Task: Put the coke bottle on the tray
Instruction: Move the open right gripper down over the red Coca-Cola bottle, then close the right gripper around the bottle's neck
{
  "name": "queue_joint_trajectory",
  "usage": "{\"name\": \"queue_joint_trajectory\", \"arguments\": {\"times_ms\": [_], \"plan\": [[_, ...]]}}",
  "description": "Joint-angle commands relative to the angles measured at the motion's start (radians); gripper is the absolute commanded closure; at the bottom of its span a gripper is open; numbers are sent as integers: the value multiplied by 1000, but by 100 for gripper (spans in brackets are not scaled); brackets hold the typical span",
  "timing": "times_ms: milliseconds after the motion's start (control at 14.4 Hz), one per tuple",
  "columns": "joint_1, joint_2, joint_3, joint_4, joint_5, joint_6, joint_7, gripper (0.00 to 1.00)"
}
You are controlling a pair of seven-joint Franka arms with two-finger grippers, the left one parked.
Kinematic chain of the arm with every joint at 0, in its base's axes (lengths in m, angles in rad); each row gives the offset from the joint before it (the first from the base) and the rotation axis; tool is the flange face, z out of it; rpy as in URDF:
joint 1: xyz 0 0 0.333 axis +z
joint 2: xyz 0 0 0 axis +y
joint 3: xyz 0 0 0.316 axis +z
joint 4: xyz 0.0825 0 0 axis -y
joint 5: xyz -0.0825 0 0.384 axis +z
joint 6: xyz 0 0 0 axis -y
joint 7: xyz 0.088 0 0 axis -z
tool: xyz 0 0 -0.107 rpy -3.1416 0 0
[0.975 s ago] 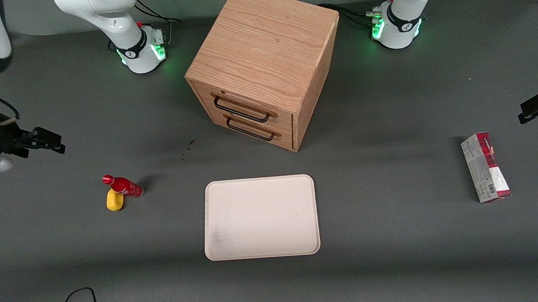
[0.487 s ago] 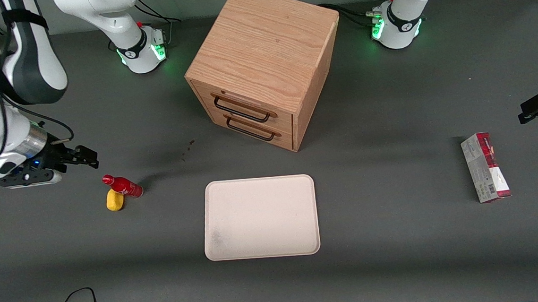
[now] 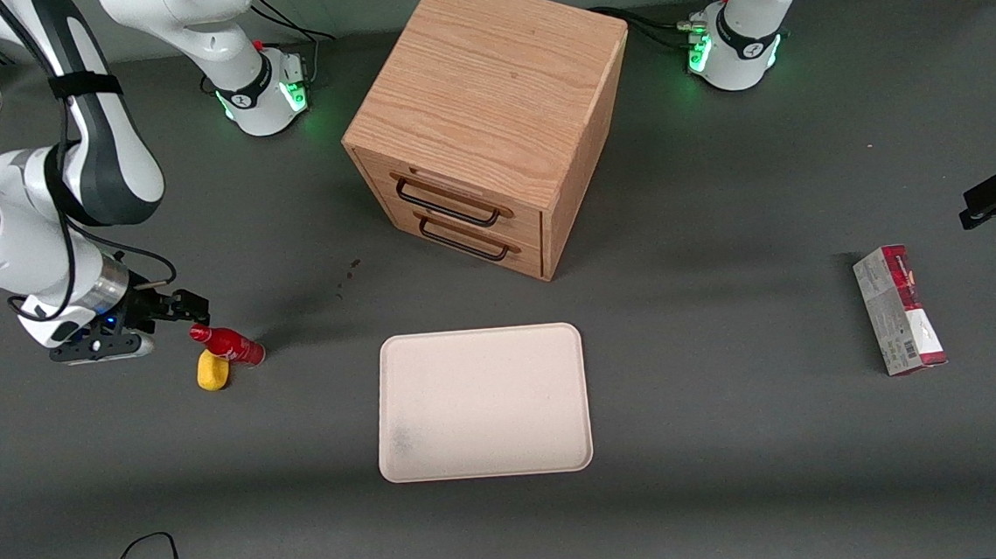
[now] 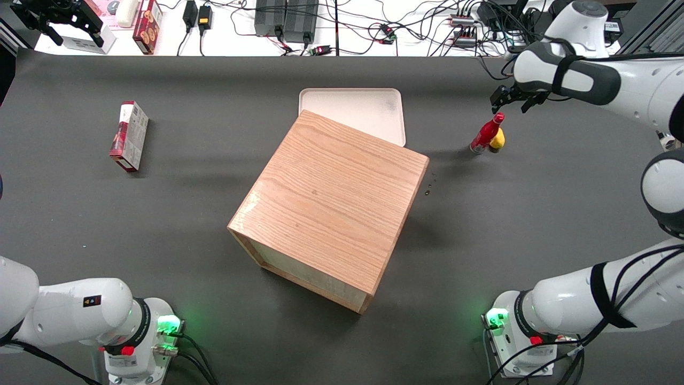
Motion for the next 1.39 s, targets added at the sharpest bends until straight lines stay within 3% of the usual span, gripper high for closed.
{"name": "queue_joint_trajectory", "arguments": {"times_ms": [0,835,905,975,1114,1253,1323], "plan": [[7,37,-2,13,24,19,-20,0],[28,100,0,63,16,13,-25,0],[28,102,0,63,13,13,-25,7],[28,102,0,61,13,13,-29,22],[27,105,-2,63,13,11,-60,64],[27,103,-2,63,13,11,-62,91],[27,105,-2,63,13,9,-60,100]]}}
